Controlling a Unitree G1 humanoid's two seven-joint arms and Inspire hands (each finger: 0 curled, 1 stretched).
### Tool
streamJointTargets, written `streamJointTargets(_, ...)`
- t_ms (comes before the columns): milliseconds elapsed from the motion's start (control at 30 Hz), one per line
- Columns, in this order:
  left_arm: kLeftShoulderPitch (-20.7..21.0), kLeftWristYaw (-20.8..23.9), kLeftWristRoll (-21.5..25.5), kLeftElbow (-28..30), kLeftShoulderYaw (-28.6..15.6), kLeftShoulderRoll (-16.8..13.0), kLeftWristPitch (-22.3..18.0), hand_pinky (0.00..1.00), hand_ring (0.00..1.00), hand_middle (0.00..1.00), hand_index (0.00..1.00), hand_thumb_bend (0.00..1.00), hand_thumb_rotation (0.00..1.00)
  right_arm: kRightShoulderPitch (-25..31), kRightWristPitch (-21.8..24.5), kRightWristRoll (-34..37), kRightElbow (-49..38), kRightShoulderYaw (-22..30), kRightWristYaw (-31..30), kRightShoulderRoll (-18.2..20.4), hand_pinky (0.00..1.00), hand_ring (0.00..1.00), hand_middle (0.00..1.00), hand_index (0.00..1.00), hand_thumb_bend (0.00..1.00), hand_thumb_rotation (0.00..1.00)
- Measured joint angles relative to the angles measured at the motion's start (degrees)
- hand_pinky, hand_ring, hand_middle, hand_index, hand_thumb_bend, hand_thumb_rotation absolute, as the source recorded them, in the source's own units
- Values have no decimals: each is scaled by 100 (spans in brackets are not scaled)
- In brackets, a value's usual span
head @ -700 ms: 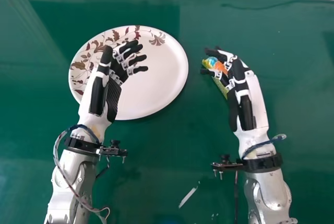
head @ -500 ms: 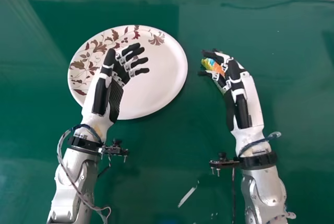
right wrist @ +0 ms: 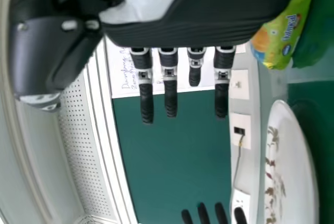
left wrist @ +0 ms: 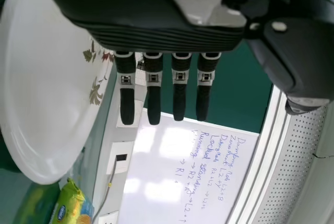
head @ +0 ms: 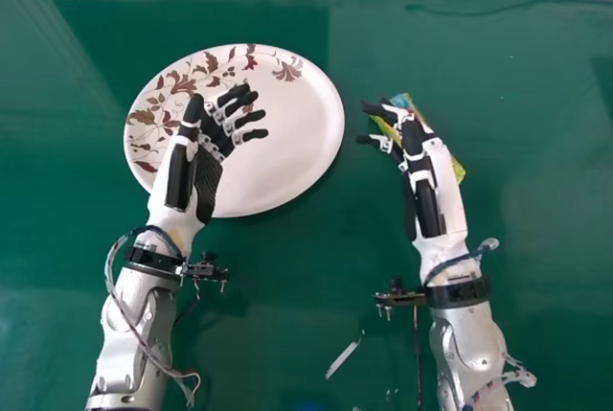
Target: Pick up biscuit and place it in the plate
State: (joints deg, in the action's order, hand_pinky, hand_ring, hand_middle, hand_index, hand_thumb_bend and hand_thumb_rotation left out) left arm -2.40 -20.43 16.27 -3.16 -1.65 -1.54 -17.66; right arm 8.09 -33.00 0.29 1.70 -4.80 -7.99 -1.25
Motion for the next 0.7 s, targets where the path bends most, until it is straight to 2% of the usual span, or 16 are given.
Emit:
streamJointTargets(333, 399, -111, 21, -479, -89, -72, -29, 67, 76, 83, 80, 85, 82, -297, -154, -44, 503, 35, 15, -47, 65, 81, 79, 70, 82, 77)
streamJointTargets(500, 538, -30, -39, -724, -162, -71, -134, 67, 76, 83, 80, 90, 83, -548, -242, -25, 863, 148, 24, -69, 66, 82, 79, 72, 83, 77)
streamJointTargets(700, 750, 61, -144, -952, -249, -112, -296, 66, 76, 83, 80, 91, 80, -787, -146, 145, 898, 316, 1, -161, 62, 81, 79, 72, 82, 78)
